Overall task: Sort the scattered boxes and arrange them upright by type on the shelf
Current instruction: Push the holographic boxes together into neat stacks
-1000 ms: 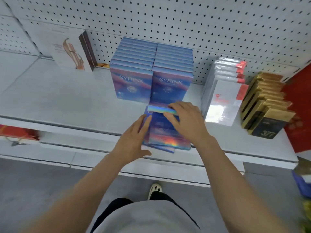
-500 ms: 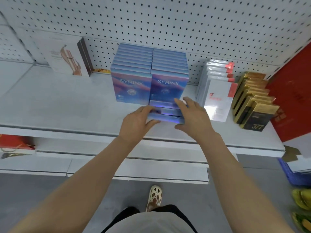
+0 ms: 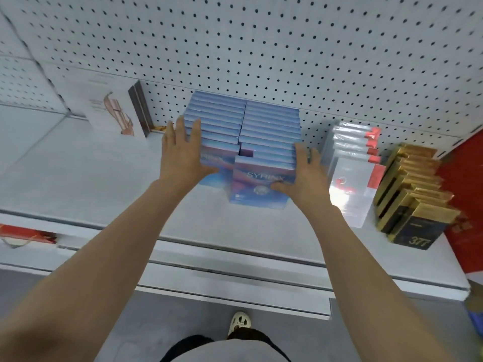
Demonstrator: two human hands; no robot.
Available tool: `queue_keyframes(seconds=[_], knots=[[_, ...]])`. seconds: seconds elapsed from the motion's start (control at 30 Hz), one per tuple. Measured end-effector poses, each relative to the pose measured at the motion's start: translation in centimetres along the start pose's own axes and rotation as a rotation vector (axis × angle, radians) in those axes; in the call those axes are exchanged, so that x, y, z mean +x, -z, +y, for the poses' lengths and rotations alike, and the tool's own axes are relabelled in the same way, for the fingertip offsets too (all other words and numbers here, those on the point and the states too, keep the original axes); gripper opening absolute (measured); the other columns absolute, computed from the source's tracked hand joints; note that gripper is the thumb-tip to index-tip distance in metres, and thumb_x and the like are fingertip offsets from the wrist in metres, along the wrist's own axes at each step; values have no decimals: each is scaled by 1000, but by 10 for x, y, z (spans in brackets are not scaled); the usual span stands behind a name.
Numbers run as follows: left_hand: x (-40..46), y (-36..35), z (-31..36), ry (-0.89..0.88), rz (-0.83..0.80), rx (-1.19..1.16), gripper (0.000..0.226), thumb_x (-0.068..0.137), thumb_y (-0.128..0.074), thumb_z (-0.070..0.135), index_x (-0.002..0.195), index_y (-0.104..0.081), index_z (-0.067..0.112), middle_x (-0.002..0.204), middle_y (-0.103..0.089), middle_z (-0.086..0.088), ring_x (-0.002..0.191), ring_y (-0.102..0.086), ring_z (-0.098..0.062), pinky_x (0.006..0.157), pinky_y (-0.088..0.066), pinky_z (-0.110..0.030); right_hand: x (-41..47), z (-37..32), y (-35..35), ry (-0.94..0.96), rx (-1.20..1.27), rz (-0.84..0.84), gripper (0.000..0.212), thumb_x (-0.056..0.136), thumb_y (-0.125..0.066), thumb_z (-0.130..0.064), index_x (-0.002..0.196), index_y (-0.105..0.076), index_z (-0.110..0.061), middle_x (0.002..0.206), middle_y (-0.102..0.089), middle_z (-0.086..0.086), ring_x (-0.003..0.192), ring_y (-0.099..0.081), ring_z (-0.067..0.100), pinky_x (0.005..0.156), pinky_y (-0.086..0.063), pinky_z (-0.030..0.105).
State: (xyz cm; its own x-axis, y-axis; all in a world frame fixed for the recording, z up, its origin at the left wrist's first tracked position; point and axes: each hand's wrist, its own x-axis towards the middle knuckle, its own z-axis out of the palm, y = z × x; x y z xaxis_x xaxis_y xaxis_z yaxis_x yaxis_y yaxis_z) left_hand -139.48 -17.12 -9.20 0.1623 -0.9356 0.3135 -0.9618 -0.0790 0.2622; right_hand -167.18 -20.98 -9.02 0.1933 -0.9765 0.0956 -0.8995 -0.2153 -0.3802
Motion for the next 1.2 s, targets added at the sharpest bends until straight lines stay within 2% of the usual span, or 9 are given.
queue_keyframes(seconds=[0.13, 0.4, 0.53, 0.6, 0.67, 0.83, 0.93, 1.1, 1.2], knots=[[17, 0, -10, 72, -149, -32, 121, 65, -85, 45, 154, -12, 9, 158, -6, -26, 142, -17, -46, 115, -18, -50, 3, -14, -4, 29, -15, -28, 108, 80, -79, -38, 158, -8, -15, 163, -1, 23, 130, -45, 43, 101, -42, 43], [14, -3, -25, -28, -91, -41, 100, 68, -85, 30, 149, -31, 6, 155, -19, -28, 134, -30, -52, 109, -29, -57, 2, -28, -6, 9, 20, -57, 108, 83, -79, -32, 158, -4, -12, 163, 10, 20, 132, -44, 40, 102, -41, 39], [-4, -1, -13, -232, 218, -56, 65, 73, -63, 17, 136, -51, 6, 148, -37, -26, 139, -25, -52, 111, -23, -64, 3, -34, 3, -46, 36, -147, 120, 75, -75, -61, 158, 0, -16, 164, 12, 15, 142, -33, 38, 110, -36, 43], [-14, -1, 6, -412, 271, -145, 45, 81, -60, 17, 125, -61, 6, 140, -50, -19, 139, -32, -43, 111, -29, -57, 5, -36, 6, -100, 88, -160, 107, 83, -55, -71, 158, -2, -18, 165, 10, 11, 147, -23, 34, 114, -30, 43], [-20, -6, 23, -503, 228, -159, 37, 84, -69, 24, 115, -66, 6, 126, -60, -13, 129, -45, -37, 110, -34, -48, 7, -38, 7, -148, 126, -152, 86, 94, -40, -66, 158, -6, -19, 165, 7, 10, 148, -21, 32, 115, -27, 41], [-30, 0, 32, -480, 117, -246, 23, 77, -72, 19, 97, -63, 10, 101, -64, -6, 97, -55, -27, 84, -43, -31, 14, -43, 4, -167, 76, -93, 64, 103, -37, -47, 155, -17, -16, 163, -7, 16, 138, -36, 38, 106, -36, 42], [-42, 16, 18, -329, -51, -329, 18, 85, -68, 17, 101, -60, 18, 93, -67, -1, 83, -62, -25, 69, -50, -35, 18, -42, 1, -174, 58, -54, 54, 104, -36, -40, 151, -26, -14, 159, -16, 19, 131, -42, 42, 103, -38, 45], [-43, 36, -38, -114, 31, -359, 28, 84, -71, 15, 110, -63, 21, 100, -70, -2, 82, -64, -25, 76, -53, -36, 21, -47, -9, -178, 40, 20, 47, 105, -34, -29, 148, -32, -10, 153, -23, 26, 123, -45, 48, 103, -38, 48], [-37, 35, -60, -12, 54, -350, 29, 86, -68, 11, 111, -60, 23, 105, -67, 1, 88, -62, -23, 81, -53, -35, 18, -52, -9, -207, 39, 22, 58, 103, -35, -43, 152, -26, -11, 156, -19, 25, 137, -32, 45, 111, -33, 50]])
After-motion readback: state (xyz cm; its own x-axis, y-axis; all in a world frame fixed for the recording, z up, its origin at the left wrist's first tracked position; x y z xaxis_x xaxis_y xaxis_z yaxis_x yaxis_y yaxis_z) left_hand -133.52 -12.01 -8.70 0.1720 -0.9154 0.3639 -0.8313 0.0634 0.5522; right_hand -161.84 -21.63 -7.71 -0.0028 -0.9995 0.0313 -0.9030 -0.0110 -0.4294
